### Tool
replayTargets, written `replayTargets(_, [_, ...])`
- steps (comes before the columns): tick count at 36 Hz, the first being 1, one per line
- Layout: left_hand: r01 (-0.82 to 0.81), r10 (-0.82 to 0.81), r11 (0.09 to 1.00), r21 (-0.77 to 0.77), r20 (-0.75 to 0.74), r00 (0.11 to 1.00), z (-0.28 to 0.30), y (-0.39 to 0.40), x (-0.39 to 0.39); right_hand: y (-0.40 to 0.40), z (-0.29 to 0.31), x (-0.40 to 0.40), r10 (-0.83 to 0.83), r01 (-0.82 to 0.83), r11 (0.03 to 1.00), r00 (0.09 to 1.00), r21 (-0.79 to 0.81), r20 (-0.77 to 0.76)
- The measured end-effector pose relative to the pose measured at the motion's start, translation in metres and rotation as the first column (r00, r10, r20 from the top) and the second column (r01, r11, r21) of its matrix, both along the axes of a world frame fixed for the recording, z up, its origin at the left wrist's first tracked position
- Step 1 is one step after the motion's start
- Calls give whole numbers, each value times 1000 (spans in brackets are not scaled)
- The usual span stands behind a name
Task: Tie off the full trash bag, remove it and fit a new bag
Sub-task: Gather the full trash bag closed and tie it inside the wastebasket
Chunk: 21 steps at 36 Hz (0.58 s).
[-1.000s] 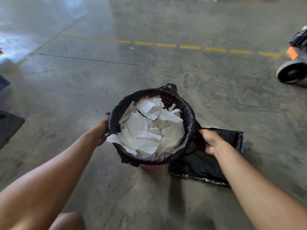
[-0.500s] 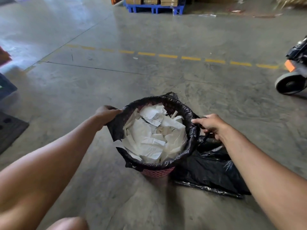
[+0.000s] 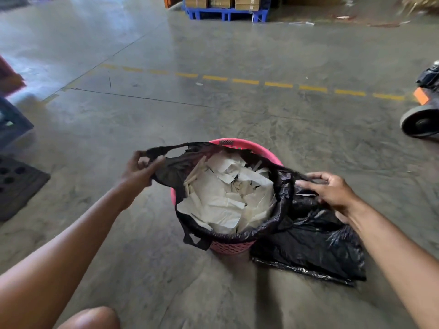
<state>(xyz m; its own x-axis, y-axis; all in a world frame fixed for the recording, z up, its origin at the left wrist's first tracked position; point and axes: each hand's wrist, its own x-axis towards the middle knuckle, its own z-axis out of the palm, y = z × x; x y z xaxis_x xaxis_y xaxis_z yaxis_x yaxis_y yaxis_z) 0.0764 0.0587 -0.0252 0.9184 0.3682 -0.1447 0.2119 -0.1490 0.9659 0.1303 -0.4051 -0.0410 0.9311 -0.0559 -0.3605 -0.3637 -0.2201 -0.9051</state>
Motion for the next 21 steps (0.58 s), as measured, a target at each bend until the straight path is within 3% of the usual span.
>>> replayTargets(3, [177, -141, 979, 103, -286, 948, -12, 5, -29, -3, -3, -19, 157, -173, 984, 956, -42, -249])
replayTargets(6, [303, -234, 944, 130, -381, 895, -17, -6, -46, 1, -10, -34, 249, -282, 959, 895, -38, -369])
replayTargets(8, [285, -211, 943, 169, -358, 910, -17, -16, -48, 6, -14, -43, 279, -304, 953, 875, 2, -396])
replayTargets(12, [164, -65, 874, 457, -224, 972, -15, -27, -43, 18, -15, -59, 325, -305, 946, 895, 111, -307])
replayTargets(16, [114, -82, 789, 604, -81, 993, -1, -39, -25, 33, -4, -70, 406, -367, 910, 884, 193, -231])
replayTargets(19, [90, -103, 819, 567, -9, 995, 17, -50, -5, 41, 6, -77, 495, -471, 868, 845, 157, -203])
replayTargets(21, [36, -66, 920, 390, 65, 996, 27, -54, 8, 41, 21, -80, 497, -471, 866, 845, 167, -196])
